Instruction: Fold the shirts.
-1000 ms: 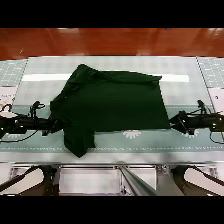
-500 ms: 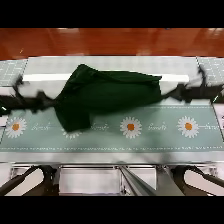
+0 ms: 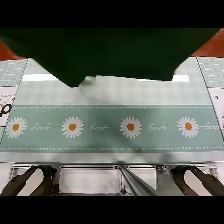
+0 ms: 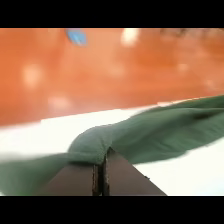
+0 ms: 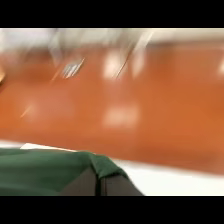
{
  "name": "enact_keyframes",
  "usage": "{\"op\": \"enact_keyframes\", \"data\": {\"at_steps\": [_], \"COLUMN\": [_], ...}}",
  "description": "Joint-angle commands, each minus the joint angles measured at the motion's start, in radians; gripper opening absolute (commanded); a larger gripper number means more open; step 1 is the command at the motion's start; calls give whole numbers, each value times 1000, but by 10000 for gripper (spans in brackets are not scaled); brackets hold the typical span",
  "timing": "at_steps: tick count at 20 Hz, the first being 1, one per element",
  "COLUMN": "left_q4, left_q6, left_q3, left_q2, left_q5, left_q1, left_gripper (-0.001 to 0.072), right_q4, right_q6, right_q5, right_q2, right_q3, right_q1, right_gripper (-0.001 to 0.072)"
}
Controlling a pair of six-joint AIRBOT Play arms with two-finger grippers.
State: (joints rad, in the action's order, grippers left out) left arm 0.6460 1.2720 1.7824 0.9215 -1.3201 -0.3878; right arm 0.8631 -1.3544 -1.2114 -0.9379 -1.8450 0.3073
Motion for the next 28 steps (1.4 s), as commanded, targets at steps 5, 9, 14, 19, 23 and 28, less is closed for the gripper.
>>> {"op": "enact_keyframes", "data": {"at_steps": [5, 9, 14, 19, 23, 28], "left_q4": [486, 707, 757, 572, 452, 403], "left_q6": [159, 244, 265, 253, 176, 156], "left_q3": [192, 188, 74, -225, -438, -434], "left_q2": [-304, -411, -377, -230, -3, 394], "left_q5": [-34, -106, -158, -120, 83, 328], "left_q1": [87, 235, 257, 257, 257, 270], "left_gripper": [24, 24, 24, 25, 25, 25], "right_q4": [362, 370, 299, 153, 61, -33], "right_q6": [-109, -149, -160, -109, 5, 98], "right_q5": [-157, -228, -266, -177, -45, 166], "right_q2": [308, 371, 365, 340, 163, -246], "right_q3": [-106, -104, 8, 396, 648, 670], "right_q1": [-1, -1, 0, -2, -2, -2], "right_gripper": [21, 20, 20, 20, 20, 20]}}
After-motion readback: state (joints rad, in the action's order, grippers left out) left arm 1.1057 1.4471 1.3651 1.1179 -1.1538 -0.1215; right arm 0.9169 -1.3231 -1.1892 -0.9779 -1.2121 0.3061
